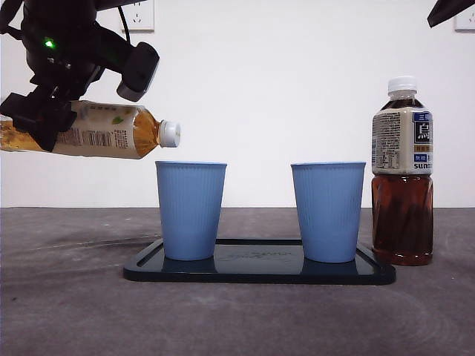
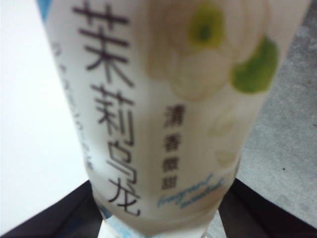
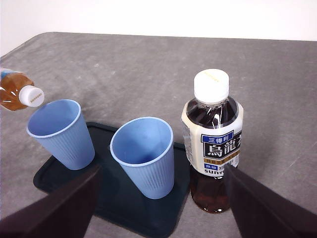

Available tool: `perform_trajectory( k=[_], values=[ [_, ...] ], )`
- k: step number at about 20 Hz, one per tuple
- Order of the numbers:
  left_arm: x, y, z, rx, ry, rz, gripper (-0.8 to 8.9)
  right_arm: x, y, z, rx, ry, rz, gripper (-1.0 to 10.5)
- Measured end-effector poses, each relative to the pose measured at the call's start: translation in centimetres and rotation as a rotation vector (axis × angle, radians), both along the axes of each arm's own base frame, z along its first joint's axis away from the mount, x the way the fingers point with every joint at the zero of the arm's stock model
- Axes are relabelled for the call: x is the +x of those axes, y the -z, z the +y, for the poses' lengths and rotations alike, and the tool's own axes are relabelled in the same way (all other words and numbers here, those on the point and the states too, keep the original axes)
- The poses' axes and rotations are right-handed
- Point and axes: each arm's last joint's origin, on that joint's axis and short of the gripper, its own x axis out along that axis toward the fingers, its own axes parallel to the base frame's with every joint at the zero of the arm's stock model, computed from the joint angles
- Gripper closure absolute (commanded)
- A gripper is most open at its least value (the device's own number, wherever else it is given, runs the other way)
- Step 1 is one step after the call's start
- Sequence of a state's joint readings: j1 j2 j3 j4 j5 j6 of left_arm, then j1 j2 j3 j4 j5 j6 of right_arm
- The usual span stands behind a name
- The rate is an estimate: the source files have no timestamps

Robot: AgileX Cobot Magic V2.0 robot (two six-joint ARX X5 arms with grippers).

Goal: Pour the drink into the cup

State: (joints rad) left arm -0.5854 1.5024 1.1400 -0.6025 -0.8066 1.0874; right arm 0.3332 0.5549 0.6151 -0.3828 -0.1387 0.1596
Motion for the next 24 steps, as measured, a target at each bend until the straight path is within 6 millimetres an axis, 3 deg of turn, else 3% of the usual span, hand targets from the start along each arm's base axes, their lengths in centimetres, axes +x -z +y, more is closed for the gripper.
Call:
perform_trajectory(
  k=[13, 18, 24],
  values=[
    [0.1, -0.1, -0.1, -0.092, -0.057, -0.054, 5.39, 0.0, 0.0, 0.0, -0.004, -0.001, 0.001, 5.6],
    [-0.1, -0.6, -0.1, -0.304, -0.103, -0.08, 5.39, 0.0, 0.1, 0.0, -0.014, -0.003, 0.001, 5.6],
    [-1.3, -3.6, 2.0, -0.724, -0.237, -0.166, 5.39, -0.1, 0.2, 0.0, -0.03, -0.002, 0.009, 5.6]
  ],
)
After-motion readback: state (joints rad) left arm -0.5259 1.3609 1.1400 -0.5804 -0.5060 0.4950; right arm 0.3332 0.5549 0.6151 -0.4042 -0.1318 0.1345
